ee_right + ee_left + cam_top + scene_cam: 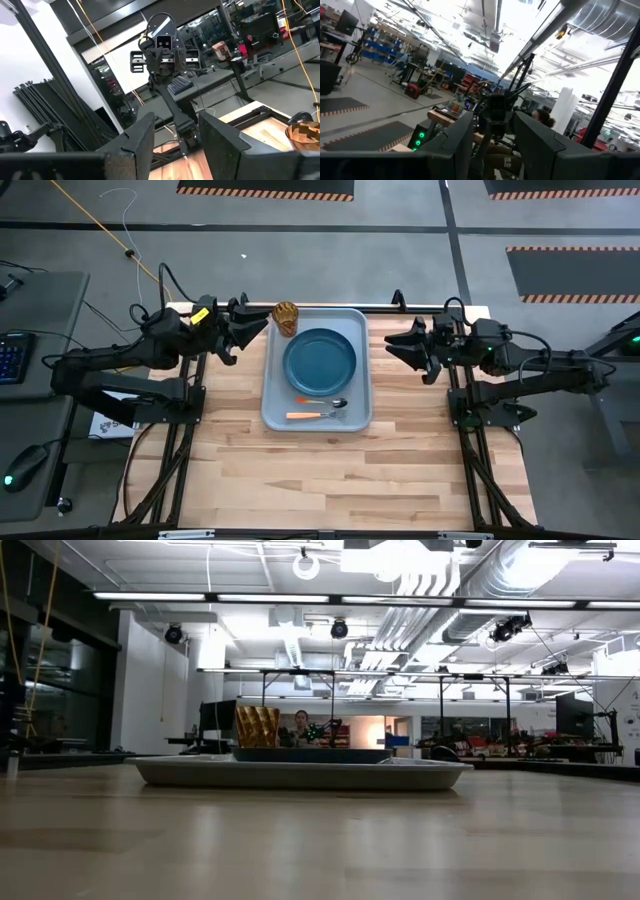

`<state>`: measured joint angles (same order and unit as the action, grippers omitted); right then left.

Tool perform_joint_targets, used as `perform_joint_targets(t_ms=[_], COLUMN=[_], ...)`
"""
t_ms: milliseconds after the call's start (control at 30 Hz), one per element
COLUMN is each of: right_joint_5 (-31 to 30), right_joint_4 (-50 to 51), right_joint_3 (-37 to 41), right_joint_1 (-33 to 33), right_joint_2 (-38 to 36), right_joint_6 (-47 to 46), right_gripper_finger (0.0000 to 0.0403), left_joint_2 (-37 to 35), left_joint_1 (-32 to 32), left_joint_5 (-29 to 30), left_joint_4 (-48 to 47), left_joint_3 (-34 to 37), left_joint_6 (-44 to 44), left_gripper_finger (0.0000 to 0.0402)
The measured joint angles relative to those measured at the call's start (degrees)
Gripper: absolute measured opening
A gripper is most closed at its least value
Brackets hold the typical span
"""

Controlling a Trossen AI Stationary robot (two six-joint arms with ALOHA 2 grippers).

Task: Pick and place plate/cup/fork/spoon on tray
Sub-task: Return to Home Position

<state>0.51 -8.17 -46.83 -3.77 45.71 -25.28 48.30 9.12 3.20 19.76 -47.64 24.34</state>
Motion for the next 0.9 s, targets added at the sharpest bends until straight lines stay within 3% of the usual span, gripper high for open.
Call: perform_joint_targets(t_ms=[367,467,633,900], right_joint_5=[-0.04,-0.03,-0.04,-0.04], right_joint_4=[-0.05,-0.03,-0.01,0.23], right_joint_3=[0.00,0.00,0.00,0.00], right_joint_1=[0.00,0.00,0.00,0.00], right_joint_2=[-0.07,-0.07,-0.07,-0.09], right_joint_6=[-0.84,-1.76,-1.87,-1.72], right_gripper_finger=[0.0144,0.0144,0.0144,0.0144], left_joint_2=[0.02,0.01,-0.01,-3.65], left_joint_1=[-2.99,-6.07,-12.99,-16.42], left_joint_5=[-1.28,-1.22,-1.16,6.44], left_joint_4=[-0.16,-1.24,-6.58,-17.96], left_joint_3=[0.00,0.00,0.00,0.02], left_joint_6=[-2.69,-6.21,-12.82,-13.65], left_gripper_finger=[0.0128,0.0103,0.0014,0.0002])
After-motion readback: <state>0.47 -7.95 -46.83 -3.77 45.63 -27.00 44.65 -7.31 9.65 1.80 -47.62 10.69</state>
